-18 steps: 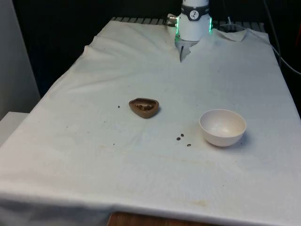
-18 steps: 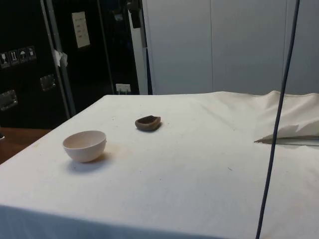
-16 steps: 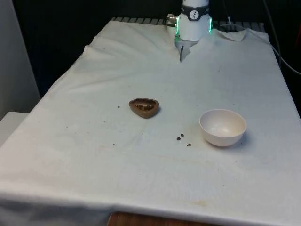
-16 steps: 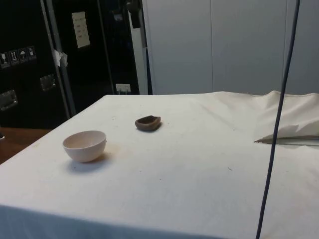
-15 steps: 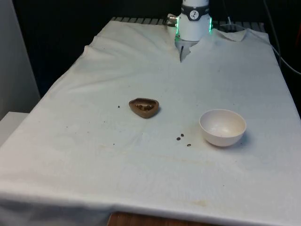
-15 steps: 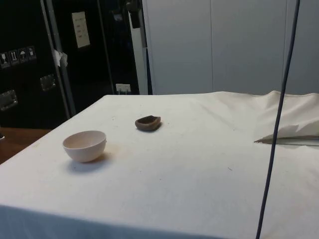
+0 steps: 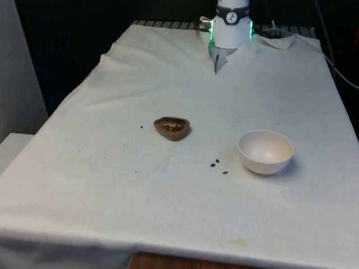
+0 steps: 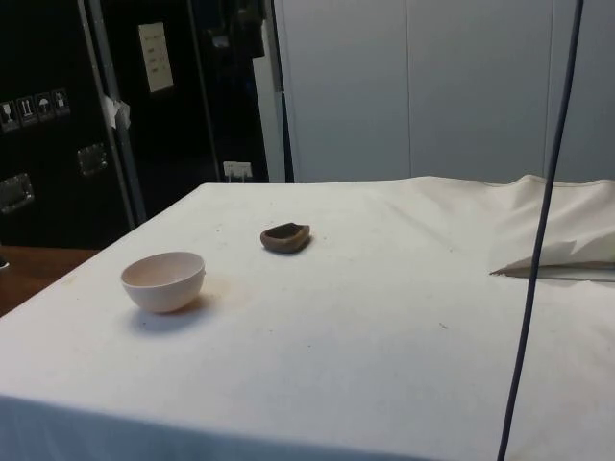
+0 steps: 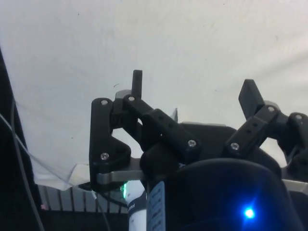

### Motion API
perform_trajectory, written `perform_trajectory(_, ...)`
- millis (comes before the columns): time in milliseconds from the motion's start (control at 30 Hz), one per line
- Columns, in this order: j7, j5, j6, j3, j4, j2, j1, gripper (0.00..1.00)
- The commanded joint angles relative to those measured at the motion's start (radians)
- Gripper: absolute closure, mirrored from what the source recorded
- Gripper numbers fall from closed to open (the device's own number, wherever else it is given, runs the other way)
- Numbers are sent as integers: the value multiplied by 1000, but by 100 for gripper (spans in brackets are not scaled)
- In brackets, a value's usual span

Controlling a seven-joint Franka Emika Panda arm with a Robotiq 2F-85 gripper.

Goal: Pour the coffee beans from the cup into the bowl.

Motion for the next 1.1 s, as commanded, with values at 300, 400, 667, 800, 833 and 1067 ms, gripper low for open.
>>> perform_trajectory(300,38,-47,64,11,-16,18,2,0)
perform_trajectory(400,47,-58,80,12,-18,27,2,0)
perform_trajectory(667,60,-76,109,13,-23,53,0,0)
perform_trajectory(800,79,-95,154,6,-47,61,-2,0)
perform_trajectory(833,83,-97,162,6,-52,63,-3,0)
perform_trajectory(1067,108,-101,215,1,-84,76,-10,0)
